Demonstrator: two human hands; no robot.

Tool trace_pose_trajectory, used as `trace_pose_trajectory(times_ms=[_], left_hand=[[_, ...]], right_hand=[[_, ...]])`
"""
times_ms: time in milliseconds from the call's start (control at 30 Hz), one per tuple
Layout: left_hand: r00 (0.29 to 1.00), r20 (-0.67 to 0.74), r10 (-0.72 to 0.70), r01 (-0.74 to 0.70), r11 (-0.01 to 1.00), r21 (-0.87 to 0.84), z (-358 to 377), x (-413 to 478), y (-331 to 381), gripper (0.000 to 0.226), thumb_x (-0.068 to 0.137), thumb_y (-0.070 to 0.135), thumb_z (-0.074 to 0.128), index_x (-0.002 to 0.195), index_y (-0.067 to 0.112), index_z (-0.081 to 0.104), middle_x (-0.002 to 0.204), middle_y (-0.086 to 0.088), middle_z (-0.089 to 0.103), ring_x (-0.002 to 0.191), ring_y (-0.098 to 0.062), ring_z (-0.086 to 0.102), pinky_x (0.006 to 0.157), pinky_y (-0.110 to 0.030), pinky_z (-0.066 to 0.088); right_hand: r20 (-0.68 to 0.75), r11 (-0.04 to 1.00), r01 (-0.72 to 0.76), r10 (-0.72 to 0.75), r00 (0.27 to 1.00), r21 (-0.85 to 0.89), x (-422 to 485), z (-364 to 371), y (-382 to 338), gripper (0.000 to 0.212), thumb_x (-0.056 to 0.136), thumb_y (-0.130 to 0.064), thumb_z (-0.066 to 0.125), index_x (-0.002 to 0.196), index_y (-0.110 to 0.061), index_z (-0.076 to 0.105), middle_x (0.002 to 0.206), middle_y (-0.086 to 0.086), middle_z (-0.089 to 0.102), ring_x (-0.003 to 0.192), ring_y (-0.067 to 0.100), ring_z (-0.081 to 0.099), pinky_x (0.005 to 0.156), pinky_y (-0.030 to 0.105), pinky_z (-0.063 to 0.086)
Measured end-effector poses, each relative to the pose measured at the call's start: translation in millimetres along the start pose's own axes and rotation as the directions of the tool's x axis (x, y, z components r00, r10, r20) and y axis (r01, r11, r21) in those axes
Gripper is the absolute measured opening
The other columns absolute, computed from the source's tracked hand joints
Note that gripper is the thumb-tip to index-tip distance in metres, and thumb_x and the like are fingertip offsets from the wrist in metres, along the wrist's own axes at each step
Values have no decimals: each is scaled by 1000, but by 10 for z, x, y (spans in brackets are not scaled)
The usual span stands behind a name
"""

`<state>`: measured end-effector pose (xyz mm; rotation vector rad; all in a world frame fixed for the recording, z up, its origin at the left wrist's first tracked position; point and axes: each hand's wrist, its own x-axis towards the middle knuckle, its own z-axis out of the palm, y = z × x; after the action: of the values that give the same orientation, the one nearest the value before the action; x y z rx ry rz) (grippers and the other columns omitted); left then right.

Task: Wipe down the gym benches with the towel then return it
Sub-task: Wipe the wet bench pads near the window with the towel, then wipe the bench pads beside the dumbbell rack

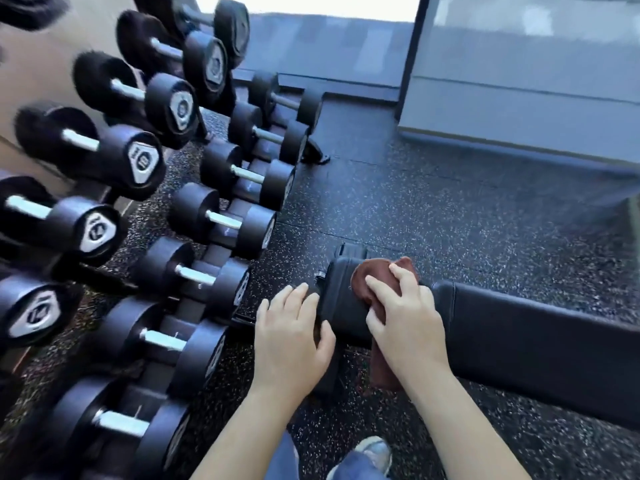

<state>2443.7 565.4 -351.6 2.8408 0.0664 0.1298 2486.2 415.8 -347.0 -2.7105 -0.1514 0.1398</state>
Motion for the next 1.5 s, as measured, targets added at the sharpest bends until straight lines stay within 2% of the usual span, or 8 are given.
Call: trace_pose_trajectory(times_ms=[267, 400, 500, 567, 633, 733, 1167, 1500], left_hand=[[994, -105, 6, -5, 1000, 8, -468, 353, -536, 44, 76, 31, 44, 97, 4, 70, 109, -13, 67, 103, -33, 62, 86, -56, 47], [990, -115, 77, -80, 997, -20, -605, 767, -888, 36, 69, 25, 62, 97, 4, 70, 109, -13, 67, 103, -34, 62, 86, -56, 47], [983, -119, 140, -142, 990, -5, -725, 1108, -1171, 36, 66, 21, 73, 98, 4, 70, 111, -13, 66, 106, -33, 61, 88, -57, 44], [975, -135, 176, -178, 984, -1, -813, 1328, -1356, 36, 67, 22, 70, 98, 4, 70, 111, -14, 66, 106, -33, 60, 88, -57, 44], [964, -152, 219, -222, 975, 2, -888, 1543, -1498, 36, 68, 23, 68, 98, 3, 70, 110, -14, 66, 106, -33, 61, 87, -57, 46], [957, -156, 243, -245, 970, 11, -923, 1796, -1640, 40, 63, 17, 78, 99, 3, 69, 111, -14, 66, 106, -34, 61, 88, -57, 46], [957, -130, 257, -262, 965, -21, -809, 3205, -1827, 42, 58, 9, 82, 98, 1, 70, 109, -15, 67, 102, -35, 62, 85, -59, 46], [914, -105, 392, -397, 917, -35, -442, 5838, -1320, 36, 66, 7, 76, 101, 1, 68, 111, -15, 66, 105, -34, 61, 89, -56, 44]], right_hand=[[40, 997, 68, -67, 997, -21, 308, -132, -646, 44, 72, -17, 71, 115, -24, 65, 130, 9, 53, 95, 35, 55, 71, 39, 52], [53, 999, 42, -41, 998, -35, 596, 6, -1076, 45, 66, -15, 76, 109, -21, 68, 125, 12, 58, 89, 36, 58, 64, 40, 53], [60, 999, 28, -25, 998, -41, 874, 148, -1399, 44, 75, -22, 68, 119, -27, 61, 136, 7, 49, 100, 33, 52, 76, 39, 51], [53, 1000, -2, 3, 999, -17, 1054, 210, -1573, 45, 82, -26, 60, 126, -30, 55, 142, 2, 40, 108, 29, 47, 84, 36, 47], [16, 1000, -22, 22, 1000, 12, 1227, 233, -1713, 45, 83, -27, 59, 127, -31, 53, 143, 0, 38, 110, 28, 45, 85, 35, 46], [-10, 999, -37, 37, 999, 29, 1459, 223, -1837, 45, 83, -27, 59, 127, -32, 54, 143, -1, 38, 110, 28, 44, 87, 35, 45], [-103, 992, -105, 112, 988, 65, 2871, 87, -1761, 42, 81, -22, 62, 123, -29, 58, 140, 2, 42, 108, 30, 46, 87, 39, 45], [-131, 988, -154, 154, 979, 10, 5280, -249, -1201, 43, 85, -27, 57, 128, -33, 52, 142, 1, 38, 110, 28, 44, 86, 38, 45]])
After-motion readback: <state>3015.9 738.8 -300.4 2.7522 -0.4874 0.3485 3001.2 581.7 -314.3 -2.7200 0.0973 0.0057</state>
